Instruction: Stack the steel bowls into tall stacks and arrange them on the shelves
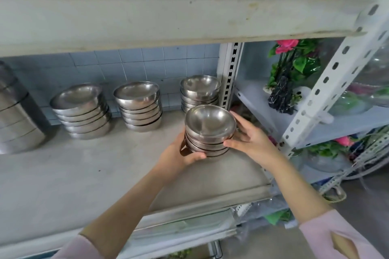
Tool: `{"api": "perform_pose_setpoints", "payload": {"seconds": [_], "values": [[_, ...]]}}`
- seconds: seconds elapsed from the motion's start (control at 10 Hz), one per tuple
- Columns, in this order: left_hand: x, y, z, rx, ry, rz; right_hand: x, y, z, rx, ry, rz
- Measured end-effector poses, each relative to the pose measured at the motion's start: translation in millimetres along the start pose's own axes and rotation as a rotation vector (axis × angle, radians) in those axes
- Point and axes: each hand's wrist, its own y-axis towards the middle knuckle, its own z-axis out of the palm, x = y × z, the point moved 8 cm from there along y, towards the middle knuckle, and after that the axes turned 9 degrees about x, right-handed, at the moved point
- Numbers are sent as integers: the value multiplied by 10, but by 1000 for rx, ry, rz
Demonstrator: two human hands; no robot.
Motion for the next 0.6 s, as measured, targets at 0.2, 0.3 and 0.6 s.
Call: {"api": "perform_pose_setpoints", "payload": {"seconds": [0.2, 0.3, 0.6], "values": [[-56, -17, 12, 10, 22, 16, -55, 10, 15, 8, 19, -26], [-77, -34, 15, 4, 44, 31, -79, 5, 38, 0, 30, -34], [-44, -77, -12, -6, 173, -67, 21, -25, 16, 14, 24, -6]]}}
